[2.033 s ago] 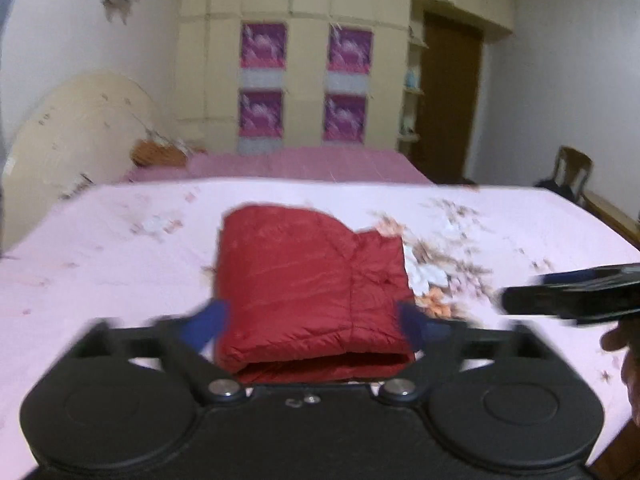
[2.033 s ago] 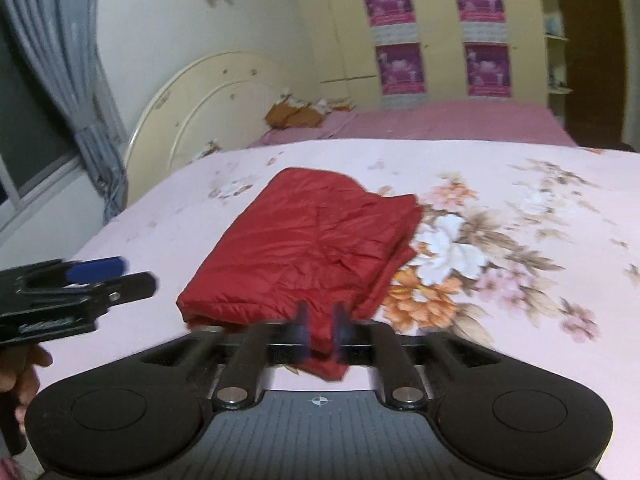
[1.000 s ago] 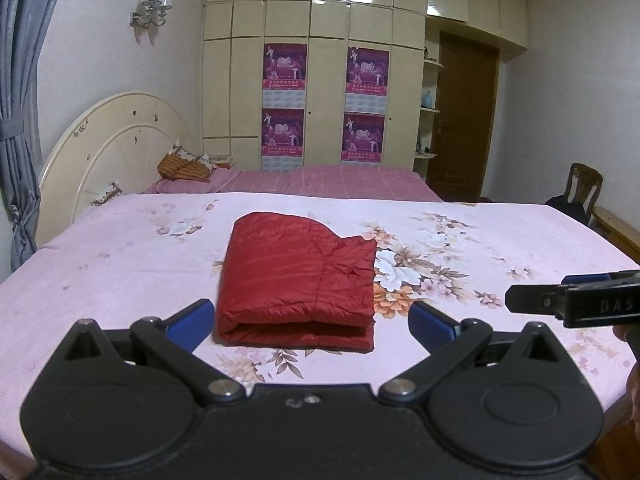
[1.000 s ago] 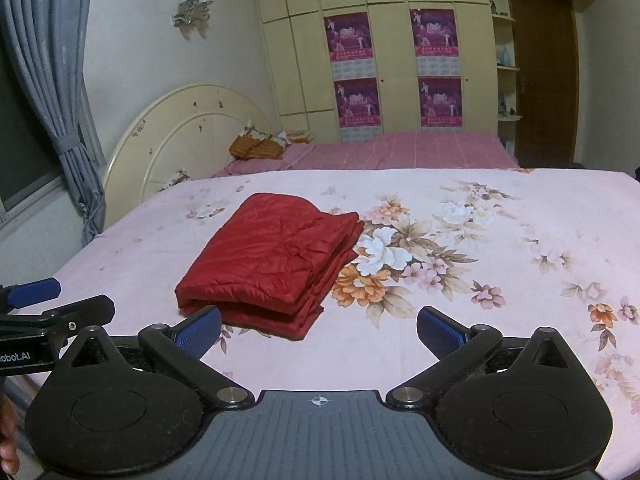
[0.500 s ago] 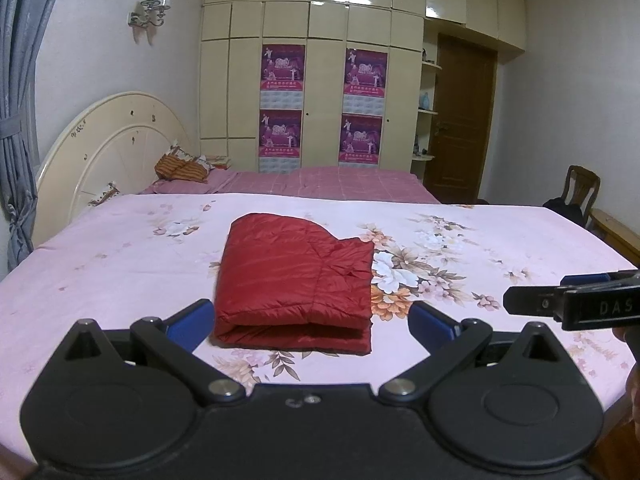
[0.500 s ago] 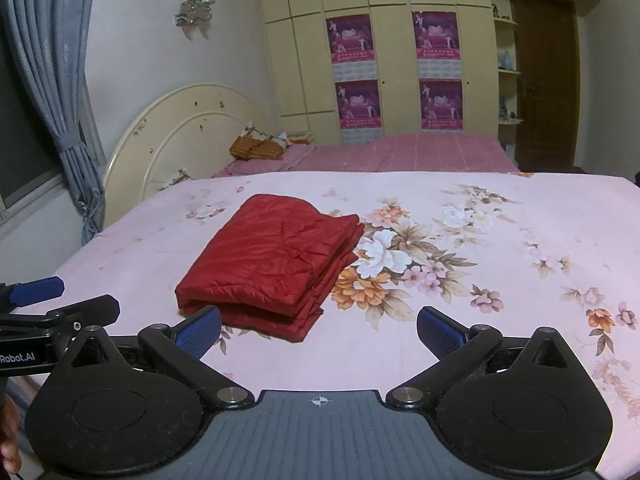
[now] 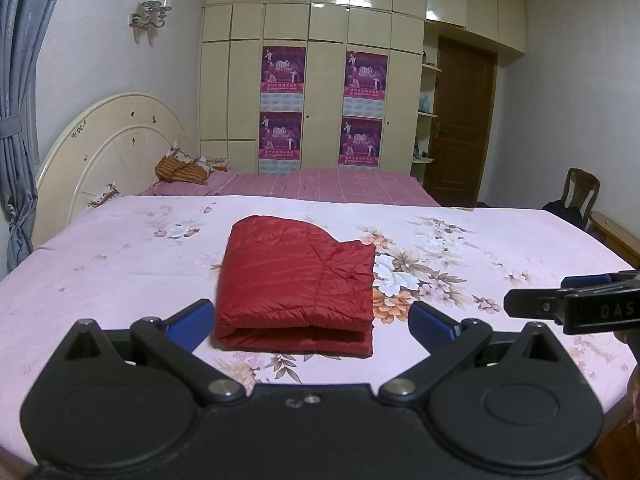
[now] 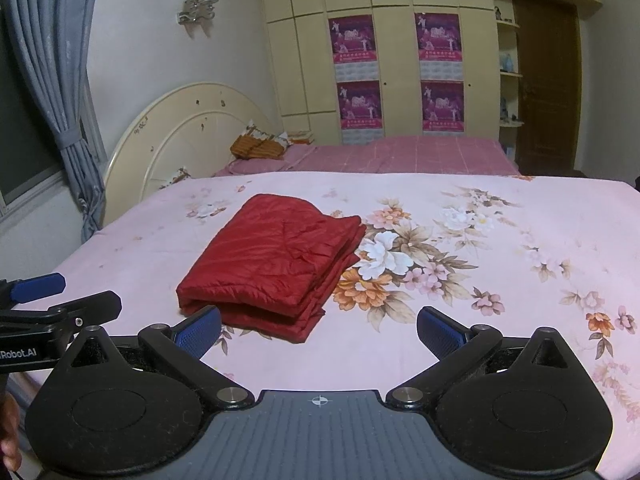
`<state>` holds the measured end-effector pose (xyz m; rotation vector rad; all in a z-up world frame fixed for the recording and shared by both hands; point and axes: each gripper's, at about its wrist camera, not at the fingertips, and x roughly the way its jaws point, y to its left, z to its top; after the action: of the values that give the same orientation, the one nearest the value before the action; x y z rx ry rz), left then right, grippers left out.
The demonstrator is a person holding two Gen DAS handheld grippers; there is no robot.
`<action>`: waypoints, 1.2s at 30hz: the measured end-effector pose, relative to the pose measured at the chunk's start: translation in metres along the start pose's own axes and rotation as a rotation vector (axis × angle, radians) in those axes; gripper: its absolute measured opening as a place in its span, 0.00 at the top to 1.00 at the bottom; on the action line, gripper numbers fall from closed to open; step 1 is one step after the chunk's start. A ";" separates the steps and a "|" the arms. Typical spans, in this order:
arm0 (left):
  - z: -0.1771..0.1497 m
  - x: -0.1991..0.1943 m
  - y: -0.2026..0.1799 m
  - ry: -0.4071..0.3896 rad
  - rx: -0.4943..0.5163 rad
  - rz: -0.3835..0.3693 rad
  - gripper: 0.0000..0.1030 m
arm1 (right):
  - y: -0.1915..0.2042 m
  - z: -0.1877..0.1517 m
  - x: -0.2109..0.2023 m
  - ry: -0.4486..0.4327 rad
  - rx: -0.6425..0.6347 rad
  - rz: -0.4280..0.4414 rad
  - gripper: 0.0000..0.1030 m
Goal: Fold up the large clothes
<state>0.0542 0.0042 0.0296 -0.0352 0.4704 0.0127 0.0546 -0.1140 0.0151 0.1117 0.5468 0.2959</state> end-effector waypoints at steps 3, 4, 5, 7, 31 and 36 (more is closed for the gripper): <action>0.001 0.000 0.001 -0.003 -0.001 0.000 0.00 | 0.000 0.000 0.001 0.000 -0.004 0.003 0.00; 0.001 0.000 0.001 -0.003 -0.001 0.000 0.00 | 0.000 0.000 0.001 0.000 -0.006 0.004 0.00; 0.001 0.000 0.001 -0.003 0.001 0.000 0.00 | 0.000 0.000 0.000 0.000 -0.008 0.004 0.00; 0.001 0.000 0.001 -0.004 0.001 0.000 0.00 | 0.001 0.000 0.000 -0.001 -0.011 0.005 0.00; 0.003 -0.002 0.003 -0.011 -0.001 0.000 0.00 | -0.001 0.000 -0.002 0.004 -0.026 0.012 0.00; 0.003 -0.001 0.003 -0.011 -0.001 0.000 0.00 | -0.001 0.001 -0.002 0.004 -0.029 0.014 0.00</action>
<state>0.0543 0.0077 0.0329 -0.0359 0.4592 0.0133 0.0536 -0.1156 0.0172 0.0867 0.5454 0.3174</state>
